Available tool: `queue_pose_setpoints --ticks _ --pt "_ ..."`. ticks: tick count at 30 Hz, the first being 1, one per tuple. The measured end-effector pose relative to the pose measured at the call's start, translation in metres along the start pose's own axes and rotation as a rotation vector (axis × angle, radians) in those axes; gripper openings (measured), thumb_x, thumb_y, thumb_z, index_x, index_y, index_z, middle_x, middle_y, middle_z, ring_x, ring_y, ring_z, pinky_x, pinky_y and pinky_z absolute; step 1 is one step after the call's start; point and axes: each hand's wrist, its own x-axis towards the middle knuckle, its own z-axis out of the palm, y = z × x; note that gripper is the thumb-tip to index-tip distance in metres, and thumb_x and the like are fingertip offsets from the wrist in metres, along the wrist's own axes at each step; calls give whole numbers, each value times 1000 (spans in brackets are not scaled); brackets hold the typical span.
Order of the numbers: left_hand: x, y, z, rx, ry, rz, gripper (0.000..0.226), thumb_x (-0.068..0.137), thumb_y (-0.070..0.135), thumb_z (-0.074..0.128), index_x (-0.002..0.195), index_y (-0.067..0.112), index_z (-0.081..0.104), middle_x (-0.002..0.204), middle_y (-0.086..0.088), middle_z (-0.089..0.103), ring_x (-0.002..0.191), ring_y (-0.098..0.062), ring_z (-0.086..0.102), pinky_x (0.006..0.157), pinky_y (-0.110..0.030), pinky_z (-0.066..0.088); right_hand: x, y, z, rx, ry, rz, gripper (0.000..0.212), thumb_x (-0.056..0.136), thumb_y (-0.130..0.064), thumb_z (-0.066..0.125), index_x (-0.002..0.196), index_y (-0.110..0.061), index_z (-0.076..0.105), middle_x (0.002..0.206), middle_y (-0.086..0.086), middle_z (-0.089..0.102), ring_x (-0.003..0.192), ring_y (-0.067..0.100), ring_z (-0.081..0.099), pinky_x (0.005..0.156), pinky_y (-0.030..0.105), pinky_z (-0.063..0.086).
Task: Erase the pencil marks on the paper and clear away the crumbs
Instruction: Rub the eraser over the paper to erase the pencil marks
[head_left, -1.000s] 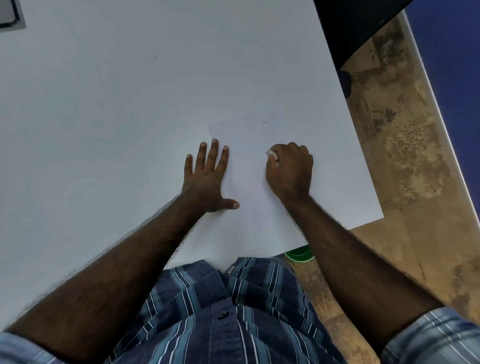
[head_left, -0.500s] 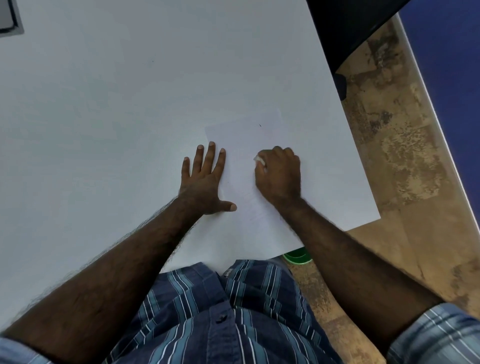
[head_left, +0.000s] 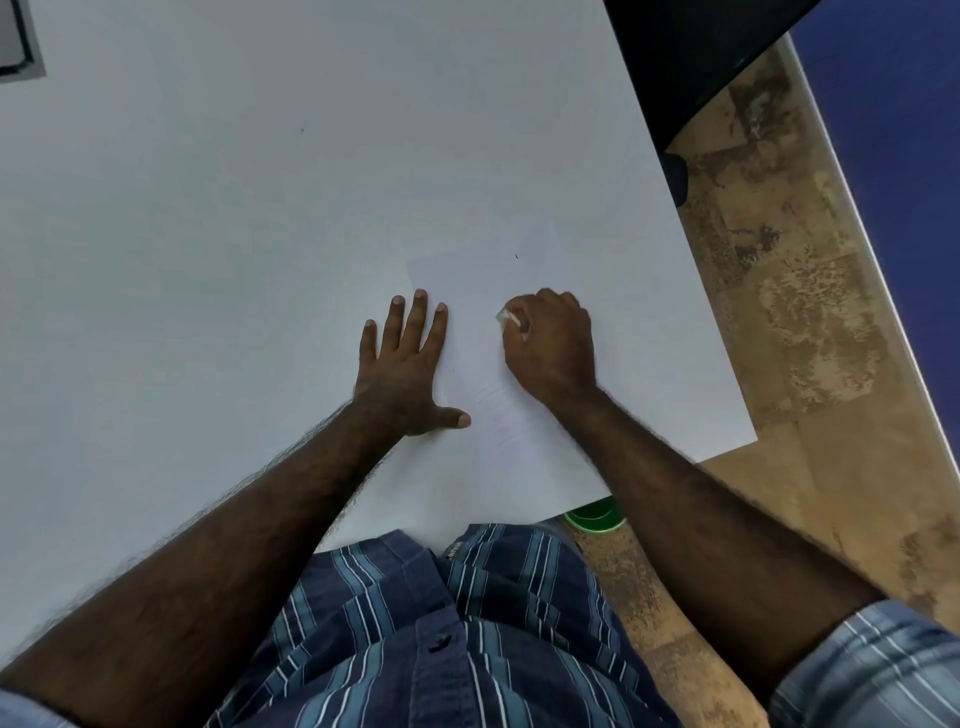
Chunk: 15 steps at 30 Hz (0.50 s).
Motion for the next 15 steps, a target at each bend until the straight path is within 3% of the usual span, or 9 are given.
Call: queue_pose_setpoints --ticks 9,15 --pt "-6 -2 3 -25 55 73 144 70 83 70 164 14 -14 167 -8 -34 153 -29 -33 126 -54 -12 -44 2 9 57 -55 -41 12 98 -25 67 103 -17 75 94 2 73 88 26 65 79 42 52" --pt "-8 1 8 -16 13 97 154 63 86 73 161 17 -24 164 -7 -39 152 -28 -35 126 -52 -14 -42 0 8 98 -73 -12 18 98 -29 68 106 -16 76 99 2 76 92 24 67 86 43 55"
